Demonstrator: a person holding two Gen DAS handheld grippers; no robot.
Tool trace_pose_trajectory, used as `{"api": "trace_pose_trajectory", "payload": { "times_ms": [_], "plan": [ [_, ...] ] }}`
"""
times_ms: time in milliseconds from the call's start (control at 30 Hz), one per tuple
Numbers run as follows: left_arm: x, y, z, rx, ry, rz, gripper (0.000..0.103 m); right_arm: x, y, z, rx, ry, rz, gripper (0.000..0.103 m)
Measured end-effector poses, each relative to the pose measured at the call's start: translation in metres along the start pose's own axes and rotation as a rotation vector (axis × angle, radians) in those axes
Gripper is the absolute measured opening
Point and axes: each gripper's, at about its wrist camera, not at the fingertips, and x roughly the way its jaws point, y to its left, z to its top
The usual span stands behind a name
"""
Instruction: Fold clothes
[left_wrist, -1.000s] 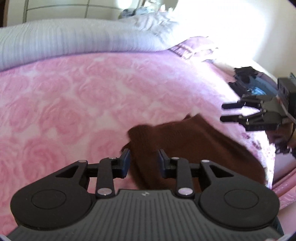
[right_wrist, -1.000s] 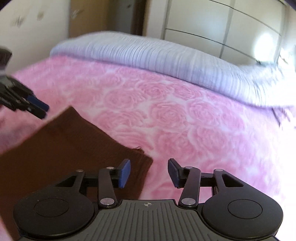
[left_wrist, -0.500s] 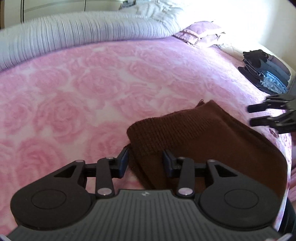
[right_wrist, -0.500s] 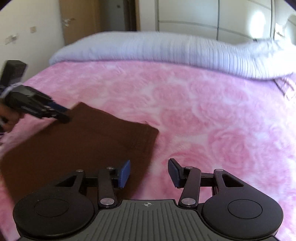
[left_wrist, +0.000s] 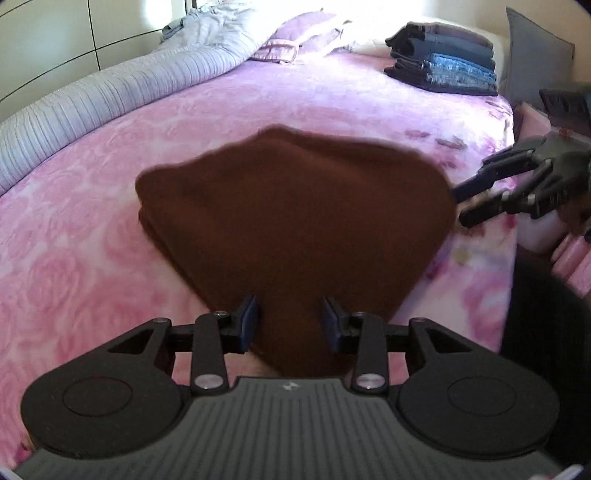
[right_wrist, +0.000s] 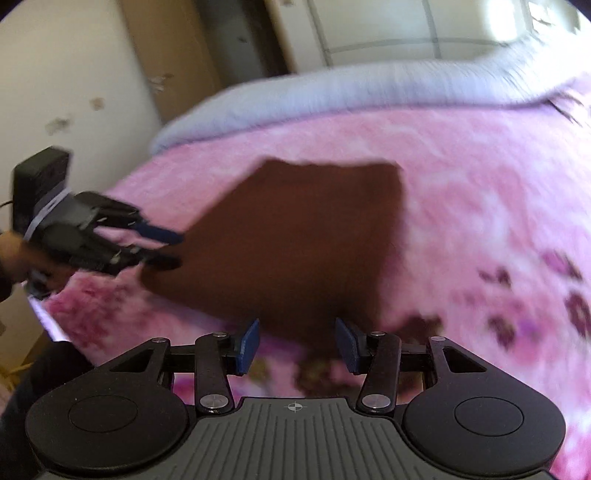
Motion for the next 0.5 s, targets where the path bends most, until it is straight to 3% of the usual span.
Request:
{"api": "trace_pose_trajectory", "payload": {
  "times_ms": [67,167,267,367,500],
  "plan": [
    [-0.009,0.006,0.002,-0.056,-0.003,0.011,0.036,-0.002,0.001,0.002,-0.001,0.034,-0.126,0.049],
    [-0.032,-0.001,0.000,0.023,-0.028,0.074,0.035,-0.022,0.022,0.006,-0.096,0.006,-0.134,0.049],
    [-0.050,-0.029,-0.014,0.240,-0.056,0.170,0.039,-0.028,0.060,0.004,-0.325,0.001,-0.185,0.054],
    [-0.057,-0.061,-0.031,0.489,-0.119,0.178,0.052,-0.010,0.096,-0.011,-0.552,0.029,-0.215,0.066],
    [-0.037,-0.086,-0.048,0.738,-0.076,0.219,0.053,0.029,0.125,-0.020,-0.755,0.088,-0.218,0.066]
  ]
}}
